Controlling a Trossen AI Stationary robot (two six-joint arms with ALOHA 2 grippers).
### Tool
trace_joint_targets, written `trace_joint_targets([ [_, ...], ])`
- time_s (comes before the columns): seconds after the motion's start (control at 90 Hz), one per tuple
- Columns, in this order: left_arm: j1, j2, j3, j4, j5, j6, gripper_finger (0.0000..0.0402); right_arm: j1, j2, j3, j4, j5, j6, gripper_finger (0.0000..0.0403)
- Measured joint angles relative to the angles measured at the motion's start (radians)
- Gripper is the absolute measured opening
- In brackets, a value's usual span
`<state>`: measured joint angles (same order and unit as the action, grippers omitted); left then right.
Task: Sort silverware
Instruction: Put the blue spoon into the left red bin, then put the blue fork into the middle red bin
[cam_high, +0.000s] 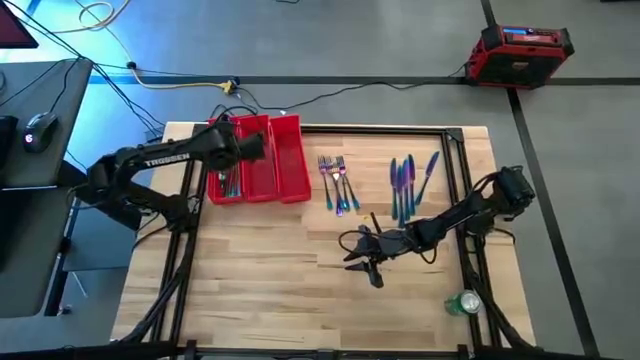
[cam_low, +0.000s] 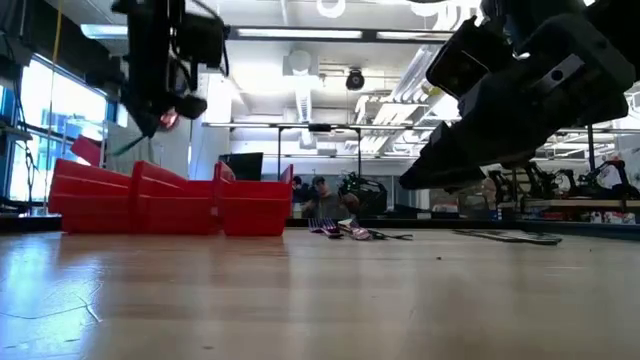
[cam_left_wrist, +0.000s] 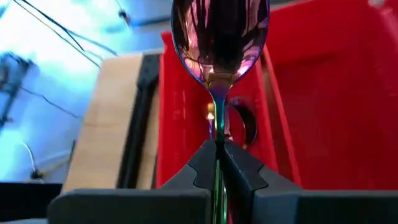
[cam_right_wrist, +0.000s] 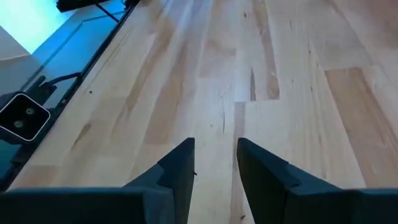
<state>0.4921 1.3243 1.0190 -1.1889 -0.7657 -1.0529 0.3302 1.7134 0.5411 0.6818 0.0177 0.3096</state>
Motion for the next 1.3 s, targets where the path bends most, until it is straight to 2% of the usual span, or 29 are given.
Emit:
trace_joint_targets([
  [0.089,0.071,0.011,-0.030,0.085,0.052,0.075,0.0000,0.000,0.000,0.000,-0.001,0.000,0.000,0.0110],
  [0.244,0.167,0.031,-0.042,0.118,0.107,0.128,0.0000,0.000,0.000,0.000,-0.004,0.000,0.000,0.0110],
  [0.433,0.239,0.065,-0.042,0.142,0.243,0.200,0.0004,0.000,0.000,0.000,-0.005,0.000,0.000,0.0110],
  [0.589,0.250,0.115,-0.042,0.150,0.312,0.210,0.0017,0.000,0.000,0.000,-0.005,0.000,0.000,0.0110],
  [0.778,0.246,0.175,-0.042,0.148,0.330,0.218,0.0032,0.000,0.000,0.000,-0.005,0.000,0.000,0.0110],
  [0.944,0.246,0.161,-0.027,0.119,0.327,0.289,0.0042,0.000,0.000,0.000,-0.005,0.000,0.000,0.0110],
  [1.033,0.228,0.121,0.021,0.070,0.308,0.300,0.0043,0.000,0.000,0.000,-0.005,0.000,0.021,0.0110],
  [1.122,0.181,0.065,0.073,0.030,0.289,0.297,0.0044,0.000,0.000,0.000,-0.007,-0.001,0.120,0.0110],
  [1.3,-0.022,-0.086,0.114,0.039,0.249,0.283,0.0044,0.001,0.000,0.000,-0.007,0.058,0.180,0.0110],
])
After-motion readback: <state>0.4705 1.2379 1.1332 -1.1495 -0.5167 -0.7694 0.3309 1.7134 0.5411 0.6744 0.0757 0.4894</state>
